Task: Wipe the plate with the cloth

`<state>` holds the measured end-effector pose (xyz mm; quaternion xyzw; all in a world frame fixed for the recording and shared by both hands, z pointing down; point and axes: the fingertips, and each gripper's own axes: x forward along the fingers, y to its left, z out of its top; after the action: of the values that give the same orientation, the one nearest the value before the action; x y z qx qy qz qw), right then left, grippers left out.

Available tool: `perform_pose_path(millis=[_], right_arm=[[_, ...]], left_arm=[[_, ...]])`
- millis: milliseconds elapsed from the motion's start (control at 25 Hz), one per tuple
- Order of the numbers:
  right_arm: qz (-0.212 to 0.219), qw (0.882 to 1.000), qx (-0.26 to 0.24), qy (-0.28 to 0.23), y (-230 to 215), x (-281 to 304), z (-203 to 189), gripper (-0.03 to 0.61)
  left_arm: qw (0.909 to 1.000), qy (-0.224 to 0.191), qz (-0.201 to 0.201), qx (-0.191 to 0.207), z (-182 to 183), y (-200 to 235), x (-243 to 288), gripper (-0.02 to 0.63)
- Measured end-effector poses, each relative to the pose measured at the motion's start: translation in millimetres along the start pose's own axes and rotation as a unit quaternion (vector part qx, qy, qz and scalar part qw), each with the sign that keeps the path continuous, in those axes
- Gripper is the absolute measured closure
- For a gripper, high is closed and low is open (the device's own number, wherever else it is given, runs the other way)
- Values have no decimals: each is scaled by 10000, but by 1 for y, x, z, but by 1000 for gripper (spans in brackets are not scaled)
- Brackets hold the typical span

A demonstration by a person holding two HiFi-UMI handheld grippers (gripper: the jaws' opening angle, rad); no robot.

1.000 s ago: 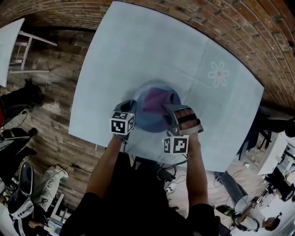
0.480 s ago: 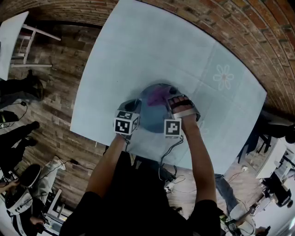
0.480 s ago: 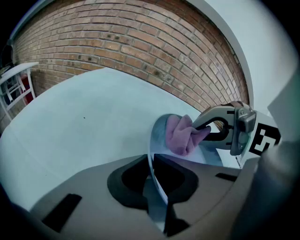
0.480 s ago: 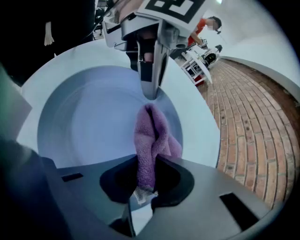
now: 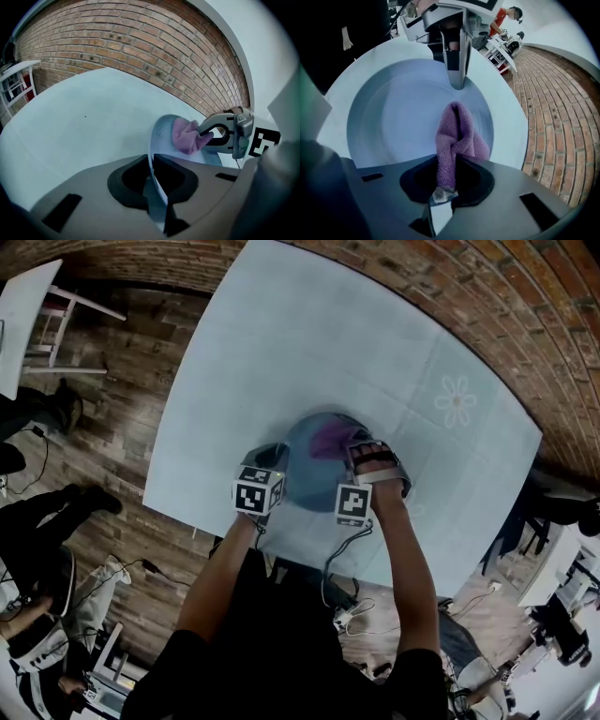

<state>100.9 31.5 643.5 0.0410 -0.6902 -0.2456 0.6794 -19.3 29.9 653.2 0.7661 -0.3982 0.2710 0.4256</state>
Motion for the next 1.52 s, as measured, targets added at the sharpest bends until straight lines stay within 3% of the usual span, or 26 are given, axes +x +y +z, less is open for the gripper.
perform_pose_path(millis=[440, 880, 1120, 1280, 1520], right_arm=[[492, 9965, 555, 381, 45, -11, -17, 503], [1555, 9760, 1406, 589, 89, -28, -2, 502], [2251, 9579, 1759, 290, 110, -41, 25, 502], [2629, 9403, 2144, -282, 111, -50, 63, 503], [2631, 9345, 2332, -563, 100, -45, 99, 503]], left_arm=[[10000, -20, 2, -3, -1, 2, 0, 555], [10000, -47, 13, -5, 0, 3, -1, 555], [10000, -59, 33, -38, -1, 1, -1, 555], [10000, -46, 37, -41, 0, 1, -2, 555], [10000, -54, 12, -31, 1, 1, -1, 555]])
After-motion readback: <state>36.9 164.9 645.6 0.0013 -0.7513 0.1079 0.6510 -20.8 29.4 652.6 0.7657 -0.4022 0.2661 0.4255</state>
